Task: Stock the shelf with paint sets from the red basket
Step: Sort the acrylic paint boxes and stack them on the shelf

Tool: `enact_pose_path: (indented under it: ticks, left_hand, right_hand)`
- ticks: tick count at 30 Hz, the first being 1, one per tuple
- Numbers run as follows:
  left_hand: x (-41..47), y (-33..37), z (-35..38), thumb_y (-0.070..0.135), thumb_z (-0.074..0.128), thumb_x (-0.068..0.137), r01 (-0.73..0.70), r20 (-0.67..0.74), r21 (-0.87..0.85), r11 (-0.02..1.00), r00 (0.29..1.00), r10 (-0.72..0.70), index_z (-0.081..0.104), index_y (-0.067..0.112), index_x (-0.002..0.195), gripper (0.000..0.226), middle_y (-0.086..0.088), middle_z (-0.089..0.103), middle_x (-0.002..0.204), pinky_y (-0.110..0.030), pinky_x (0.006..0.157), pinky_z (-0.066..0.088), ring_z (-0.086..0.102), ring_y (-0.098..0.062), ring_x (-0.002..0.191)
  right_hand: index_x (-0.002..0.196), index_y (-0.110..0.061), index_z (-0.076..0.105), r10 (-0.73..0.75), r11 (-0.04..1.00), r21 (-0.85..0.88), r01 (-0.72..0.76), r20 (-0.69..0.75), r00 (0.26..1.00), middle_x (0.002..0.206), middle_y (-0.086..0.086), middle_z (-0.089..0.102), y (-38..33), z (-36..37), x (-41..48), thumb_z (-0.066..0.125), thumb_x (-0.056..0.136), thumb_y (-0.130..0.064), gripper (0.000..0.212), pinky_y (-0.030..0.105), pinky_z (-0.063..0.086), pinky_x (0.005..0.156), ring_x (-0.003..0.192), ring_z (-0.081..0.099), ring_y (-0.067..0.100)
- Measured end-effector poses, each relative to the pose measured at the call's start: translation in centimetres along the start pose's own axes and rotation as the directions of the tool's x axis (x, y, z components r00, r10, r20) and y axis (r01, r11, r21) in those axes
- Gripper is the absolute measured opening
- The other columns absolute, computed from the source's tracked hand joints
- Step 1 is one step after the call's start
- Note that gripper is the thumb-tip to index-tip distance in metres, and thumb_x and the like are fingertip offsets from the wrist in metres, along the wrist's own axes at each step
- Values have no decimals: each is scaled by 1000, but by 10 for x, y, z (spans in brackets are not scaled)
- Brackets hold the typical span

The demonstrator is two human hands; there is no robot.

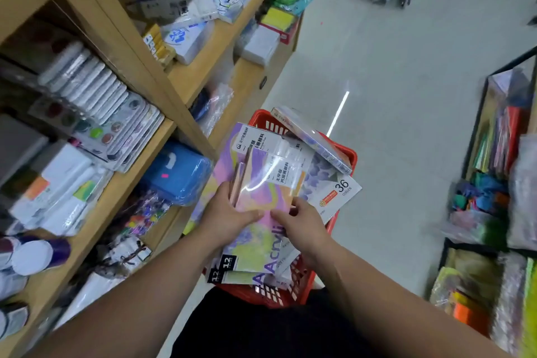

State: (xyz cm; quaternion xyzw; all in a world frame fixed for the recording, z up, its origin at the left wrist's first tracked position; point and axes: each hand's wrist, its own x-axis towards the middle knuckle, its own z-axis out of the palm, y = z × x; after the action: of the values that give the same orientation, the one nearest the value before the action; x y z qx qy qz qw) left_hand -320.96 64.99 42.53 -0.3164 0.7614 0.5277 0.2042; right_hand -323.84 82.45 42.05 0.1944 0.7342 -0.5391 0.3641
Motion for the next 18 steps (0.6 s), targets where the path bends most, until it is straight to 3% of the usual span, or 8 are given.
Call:
enact_pose_path:
  ticks: [2, 5, 6, 8, 9, 11, 15, 18]
  left_hand:
    - [-8, -3, -2, 33, 96, 65, 37, -48, -105, 994, 998, -43, 50, 29, 142, 90, 0, 69, 128, -46, 100, 55, 67, -23, 114]
    - [-28, -5, -4, 20, 95, 70, 57, -113, -274, 960, 989, -91, 59, 26, 133, 73, 1, 77, 115, -44, 93, 60, 74, -21, 105]
    - [-36, -3, -4, 9, 90, 74, 53, -128, -332, 942, 987, -101, 62, 22, 129, 63, 0, 79, 109, -38, 87, 62, 76, -21, 100]
    - [-56, 3, -6, -1, 85, 77, 34, -143, -400, 916, 985, -99, 64, 19, 124, 55, -1, 80, 106, -31, 79, 62, 76, -23, 100]
    - [-65, 7, -6, -2, 85, 77, 21, -143, -419, 908, 986, -89, 64, 18, 123, 55, -3, 80, 106, -33, 81, 61, 76, -26, 101]
    - [-85, 15, -9, -2, 87, 75, -13, -153, -458, 889, 986, -64, 63, 17, 122, 56, -7, 79, 108, -41, 88, 60, 75, -30, 103]
    - [-118, 28, -24, -3, 83, 80, -96, -238, -522, 847, 971, -37, 62, 13, 126, 54, -13, 77, 114, -51, 98, 57, 74, -33, 107]
    - [-141, 34, -44, 0, 83, 80, -166, -304, -536, 828, 953, -6, 61, 15, 127, 54, -11, 77, 115, -45, 98, 58, 74, -31, 109]
  right_hand:
    - [126, -17, 63, -8, 1000, 0, 8, 64, 998, 110, 8, 73, -4, -10, 2, 77, 82, -40, 52, 50, 59, 92, 96, 74, 27]
    - [139, -24, 47, -76, 996, -27, 81, 156, 985, 124, 2, 61, -13, -31, 0, 82, 84, -44, 68, 25, 53, 76, 99, 67, 13]
    - [145, -27, 42, -96, 995, -15, 100, 194, 976, 129, 1, 58, -16, -36, 0, 84, 79, -49, 82, 24, 51, 78, 105, 64, 12]
    - [150, -29, 37, -104, 995, 18, 103, 300, 948, 135, 0, 58, -28, -42, -3, 89, 62, -61, 108, 33, 55, 92, 116, 64, 18]
    - [147, -27, 40, -102, 995, 43, 93, 358, 928, 133, 1, 63, -36, -41, -7, 90, 56, -61, 109, 40, 57, 97, 117, 67, 21]
    - [139, -23, 48, -119, 992, 89, 88, 459, 880, 127, 5, 71, -47, -36, -11, 93, 60, -48, 94, 45, 61, 92, 110, 73, 24]
    - [128, -22, 55, -208, 978, 110, 176, 534, 820, 114, 4, 75, -76, -24, -32, 85, 83, -16, 54, 22, 57, 61, 84, 77, 13]
    - [128, -26, 58, -262, 965, 131, 228, 564, 783, 114, 1, 77, -97, -11, -54, 82, 85, -15, 51, 31, 61, 73, 94, 78, 19]
